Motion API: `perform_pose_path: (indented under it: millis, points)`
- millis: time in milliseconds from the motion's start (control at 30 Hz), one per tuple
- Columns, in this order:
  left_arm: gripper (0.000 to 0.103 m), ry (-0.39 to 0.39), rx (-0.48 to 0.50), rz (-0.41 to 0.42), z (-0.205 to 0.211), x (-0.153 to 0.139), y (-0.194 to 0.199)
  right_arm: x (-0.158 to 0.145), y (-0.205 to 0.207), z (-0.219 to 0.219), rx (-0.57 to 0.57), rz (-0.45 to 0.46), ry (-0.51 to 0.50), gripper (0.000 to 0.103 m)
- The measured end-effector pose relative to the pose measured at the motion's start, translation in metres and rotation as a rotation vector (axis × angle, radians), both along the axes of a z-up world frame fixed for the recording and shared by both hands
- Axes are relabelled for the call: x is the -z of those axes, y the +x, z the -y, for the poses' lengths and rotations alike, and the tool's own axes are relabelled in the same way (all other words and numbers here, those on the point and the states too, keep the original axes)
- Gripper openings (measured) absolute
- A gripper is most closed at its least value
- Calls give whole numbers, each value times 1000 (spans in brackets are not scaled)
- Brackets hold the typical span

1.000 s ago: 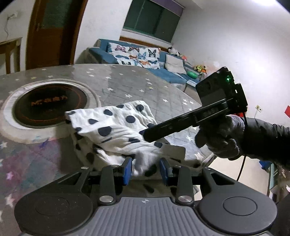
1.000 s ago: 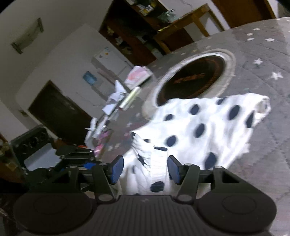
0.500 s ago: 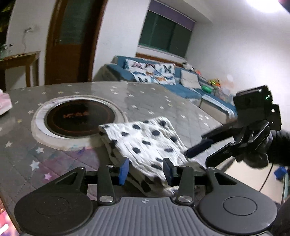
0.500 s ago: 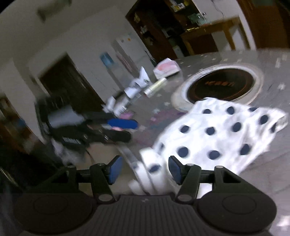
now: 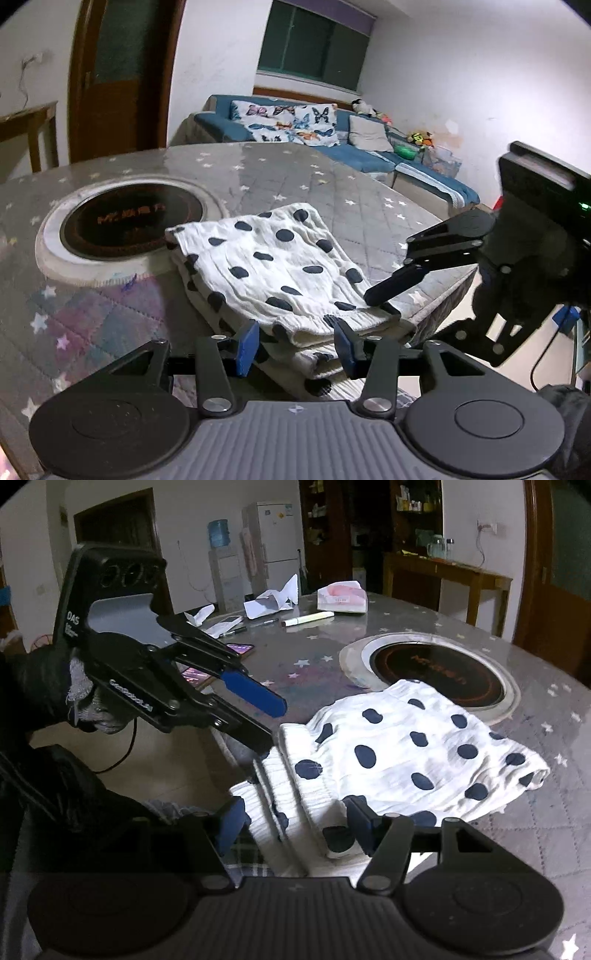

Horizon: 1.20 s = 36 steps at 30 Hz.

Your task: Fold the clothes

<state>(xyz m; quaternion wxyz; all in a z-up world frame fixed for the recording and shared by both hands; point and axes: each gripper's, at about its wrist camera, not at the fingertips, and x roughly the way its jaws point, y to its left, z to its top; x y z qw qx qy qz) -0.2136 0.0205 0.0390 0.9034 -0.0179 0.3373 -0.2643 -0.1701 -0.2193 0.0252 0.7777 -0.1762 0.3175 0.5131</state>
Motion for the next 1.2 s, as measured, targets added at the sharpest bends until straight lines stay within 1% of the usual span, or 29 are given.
perform_pose_path:
  millis: [67,133,167,200,267,367,400,433,467,500,567,600,700,733,833,900,1000,1067,1100,1133,1200]
  points:
    - [37,-5,-12,-15,1,2,2,1,-3,-1,3,37,-19,62]
    - [37,-18,-19,-36,2,4,4,2,-5,-2,5,51,-20,62]
    - [35,-23,-21,-42,3,5,5,2,-4,-2,12,48,-7,60]
    - [30,-24,-23,-44,4,5,5,2,-3,-2,19,44,7,59]
    - [22,-29,-31,-48,4,5,5,0,-1,-1,37,34,31,51]
    - [14,-47,-47,-54,1,4,6,-1,4,3,70,19,41,46]
    - [12,-51,-52,-56,0,4,6,-1,5,5,81,19,36,43]
    - [12,-57,-54,-57,-1,3,6,0,5,6,89,18,27,36]
    - [11,-65,-54,-58,-1,2,6,2,6,7,94,15,19,31]
    - [11,-74,-54,-59,-2,0,5,4,6,7,99,14,12,31]
    - [9,-91,-54,-62,-2,-3,5,8,7,8,108,12,-1,25]
    - [9,-99,-54,-63,-3,-4,4,10,7,8,111,13,-5,23]
    - [8,-124,-54,-67,-4,-9,3,1,3,13,109,31,30,8]
    - [8,-135,-53,-66,-5,-12,1,-4,1,15,106,38,41,4]
    - [8,-158,-41,-63,-10,-19,-6,-14,-5,20,88,49,57,4]
    - [8,-157,-32,-74,-10,-17,-9,-13,-8,20,77,45,49,4]
    - [8,-134,-31,-107,-8,-7,-8,-3,-9,17,58,22,22,6]
    - [9,-125,-32,-138,-9,2,-6,2,-7,17,60,5,12,12]
    - [9,-115,-34,-148,-9,5,-5,1,-9,17,54,12,6,15]
    - [10,-101,-36,-152,-9,6,-5,-1,-10,17,48,18,0,17]
    - [12,-83,-31,-140,-10,4,-7,-5,-12,18,39,29,-3,26]
